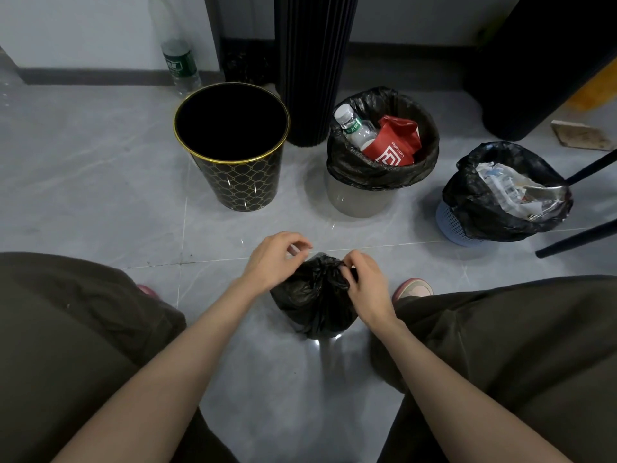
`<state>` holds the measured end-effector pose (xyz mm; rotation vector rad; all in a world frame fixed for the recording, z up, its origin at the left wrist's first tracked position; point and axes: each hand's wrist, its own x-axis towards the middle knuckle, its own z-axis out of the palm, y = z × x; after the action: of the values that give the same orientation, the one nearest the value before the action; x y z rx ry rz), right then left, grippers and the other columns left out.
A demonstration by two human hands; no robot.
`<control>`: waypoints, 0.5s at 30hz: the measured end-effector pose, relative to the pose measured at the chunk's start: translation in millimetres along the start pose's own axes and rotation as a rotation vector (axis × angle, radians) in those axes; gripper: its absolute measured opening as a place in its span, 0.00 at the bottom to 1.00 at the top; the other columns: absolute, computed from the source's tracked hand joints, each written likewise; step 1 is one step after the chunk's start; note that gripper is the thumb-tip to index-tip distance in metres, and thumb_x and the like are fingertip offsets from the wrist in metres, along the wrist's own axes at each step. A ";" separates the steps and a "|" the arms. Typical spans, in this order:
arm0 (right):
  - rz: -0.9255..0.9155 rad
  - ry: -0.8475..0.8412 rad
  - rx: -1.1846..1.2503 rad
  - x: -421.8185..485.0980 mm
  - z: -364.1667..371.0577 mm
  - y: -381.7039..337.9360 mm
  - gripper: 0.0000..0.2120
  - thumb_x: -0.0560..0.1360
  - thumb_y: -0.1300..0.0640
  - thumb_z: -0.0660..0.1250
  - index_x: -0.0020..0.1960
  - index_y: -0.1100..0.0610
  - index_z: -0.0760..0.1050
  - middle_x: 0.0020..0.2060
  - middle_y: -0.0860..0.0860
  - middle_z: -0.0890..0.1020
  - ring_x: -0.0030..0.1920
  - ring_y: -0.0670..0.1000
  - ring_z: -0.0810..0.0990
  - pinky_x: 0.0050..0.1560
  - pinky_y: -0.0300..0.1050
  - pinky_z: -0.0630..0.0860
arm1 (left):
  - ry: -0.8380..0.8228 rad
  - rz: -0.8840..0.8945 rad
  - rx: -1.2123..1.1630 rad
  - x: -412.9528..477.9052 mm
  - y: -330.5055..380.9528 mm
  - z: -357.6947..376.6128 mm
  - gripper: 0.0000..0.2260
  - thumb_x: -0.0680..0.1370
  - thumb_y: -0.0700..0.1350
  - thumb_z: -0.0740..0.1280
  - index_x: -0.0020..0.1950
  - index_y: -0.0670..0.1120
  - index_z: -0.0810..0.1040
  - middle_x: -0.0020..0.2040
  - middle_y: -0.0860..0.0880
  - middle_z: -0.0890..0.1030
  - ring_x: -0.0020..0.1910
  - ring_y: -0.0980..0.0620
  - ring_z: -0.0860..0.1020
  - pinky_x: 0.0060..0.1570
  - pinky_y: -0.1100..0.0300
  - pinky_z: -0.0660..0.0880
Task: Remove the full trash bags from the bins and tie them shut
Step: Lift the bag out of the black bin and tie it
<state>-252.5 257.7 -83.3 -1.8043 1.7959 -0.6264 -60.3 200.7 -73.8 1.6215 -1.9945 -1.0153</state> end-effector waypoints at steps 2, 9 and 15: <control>0.002 -0.009 -0.014 -2.6 1.8 -1.8 0.05 0.79 0.60 0.60 0.44 0.60 0.69 0.41 0.51 0.75 0.44 0.51 0.70 0.45 0.43 0.67 | -0.047 0.085 0.011 -0.7 8.2 5.1 0.07 0.75 0.50 0.68 0.52 0.57 0.81 0.47 0.59 0.78 0.45 0.59 0.78 0.47 0.58 0.77; 0.033 -0.011 0.017 -2.8 2.5 -2.6 0.06 0.79 0.61 0.59 0.43 0.57 0.67 0.40 0.51 0.74 0.45 0.51 0.69 0.44 0.44 0.67 | -0.206 0.128 -0.007 1.0 2.1 3.4 0.13 0.74 0.45 0.71 0.58 0.53 0.81 0.51 0.51 0.79 0.48 0.54 0.78 0.53 0.62 0.76; 0.016 -0.010 0.013 -1.9 2.0 -3.7 0.05 0.78 0.63 0.59 0.43 0.58 0.67 0.41 0.52 0.75 0.45 0.51 0.68 0.45 0.45 0.67 | -0.064 0.136 0.121 -2.9 6.8 6.9 0.06 0.73 0.50 0.71 0.49 0.53 0.85 0.47 0.55 0.83 0.44 0.54 0.79 0.48 0.54 0.77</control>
<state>-248.4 259.6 -82.3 -1.7801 1.7939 -0.6201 -68.8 206.0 -73.0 1.5065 -2.2140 -0.9227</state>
